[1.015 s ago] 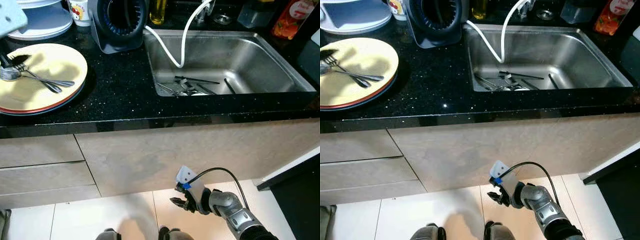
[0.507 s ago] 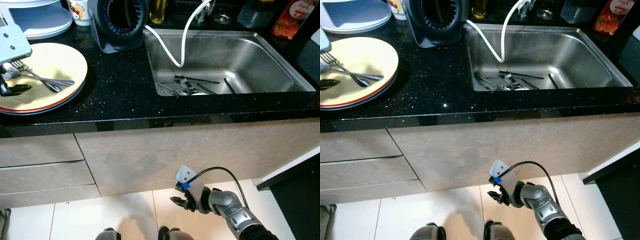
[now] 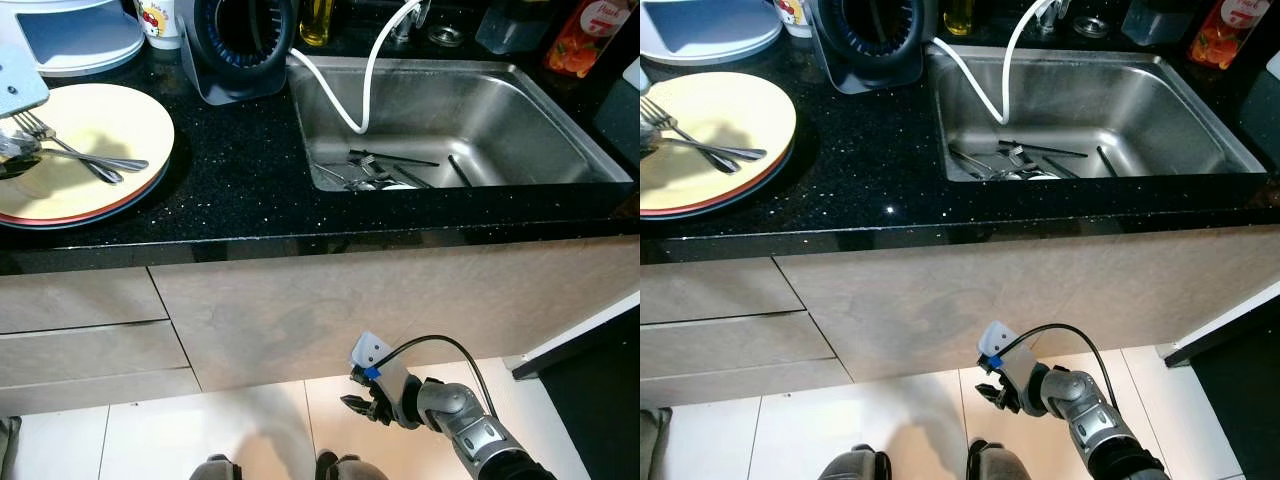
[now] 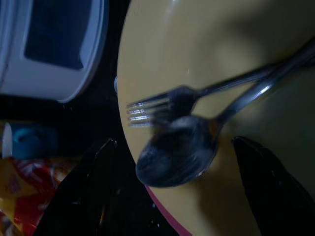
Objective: Kitchen organization
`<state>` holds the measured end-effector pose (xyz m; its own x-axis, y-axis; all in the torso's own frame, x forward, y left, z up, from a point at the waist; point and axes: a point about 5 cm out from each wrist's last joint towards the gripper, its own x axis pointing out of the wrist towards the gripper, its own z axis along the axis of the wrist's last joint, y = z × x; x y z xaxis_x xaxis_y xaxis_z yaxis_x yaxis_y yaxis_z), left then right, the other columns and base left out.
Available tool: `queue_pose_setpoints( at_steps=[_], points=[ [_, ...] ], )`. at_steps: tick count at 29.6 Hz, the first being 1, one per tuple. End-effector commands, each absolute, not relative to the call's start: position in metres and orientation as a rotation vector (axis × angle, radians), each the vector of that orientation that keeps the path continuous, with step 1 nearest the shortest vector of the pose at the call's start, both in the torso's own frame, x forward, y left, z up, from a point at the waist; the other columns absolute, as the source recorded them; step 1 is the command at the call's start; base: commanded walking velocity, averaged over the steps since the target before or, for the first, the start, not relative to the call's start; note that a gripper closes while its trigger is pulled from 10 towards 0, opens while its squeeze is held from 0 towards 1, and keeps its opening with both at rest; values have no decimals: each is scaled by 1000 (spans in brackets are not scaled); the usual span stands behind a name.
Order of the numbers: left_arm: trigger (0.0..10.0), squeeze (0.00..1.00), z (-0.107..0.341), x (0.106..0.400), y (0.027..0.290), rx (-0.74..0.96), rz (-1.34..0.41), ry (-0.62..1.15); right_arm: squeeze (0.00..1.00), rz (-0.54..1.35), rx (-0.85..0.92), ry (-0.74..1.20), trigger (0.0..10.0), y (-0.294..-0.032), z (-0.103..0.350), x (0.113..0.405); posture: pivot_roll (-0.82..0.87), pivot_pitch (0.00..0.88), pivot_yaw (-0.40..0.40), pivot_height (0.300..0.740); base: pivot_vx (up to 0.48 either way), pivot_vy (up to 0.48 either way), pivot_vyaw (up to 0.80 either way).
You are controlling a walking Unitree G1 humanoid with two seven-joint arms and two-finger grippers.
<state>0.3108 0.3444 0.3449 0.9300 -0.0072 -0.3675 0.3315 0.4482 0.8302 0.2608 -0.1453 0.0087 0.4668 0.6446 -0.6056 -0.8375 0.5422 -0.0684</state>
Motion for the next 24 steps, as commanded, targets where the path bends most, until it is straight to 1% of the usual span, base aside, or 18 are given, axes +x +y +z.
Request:
queue_pose_setpoints(
  at_steps=[1, 6, 12, 17, 21, 24],
  points=[
    [10000, 0, 335, 316, 343, 1092, -235, 348, 0, 923, -382, 581, 10000, -151, 5, 256, 61, 193, -59, 740, 0, 0, 0],
    [10000, 0, 323, 321, 342, 1063, -271, 361, 0, 918, -381, 579, 10000, -152, 6, 256, 58, 196, -58, 740, 0, 0, 0],
    [10000, 0, 313, 326, 346, 1051, -271, 362, 0, 915, -383, 577, 10000, -152, 6, 257, 55, 195, -56, 740, 0, 0, 0],
    [10000, 0, 309, 332, 338, 1025, -319, 306, 0, 912, -384, 573, 10000, -152, 7, 258, 57, 193, -60, 740, 0, 0, 0],
    [10000, 0, 307, 335, 325, 1029, -411, 248, 0, 915, -386, 569, 10000, -151, 8, 259, 59, 191, -63, 740, 0, 0, 0],
    [10000, 0, 305, 335, 321, 1032, -444, 239, 0, 917, -386, 568, 10000, -150, 7, 259, 62, 189, -64, 740, 0, 0, 0]
  ],
)
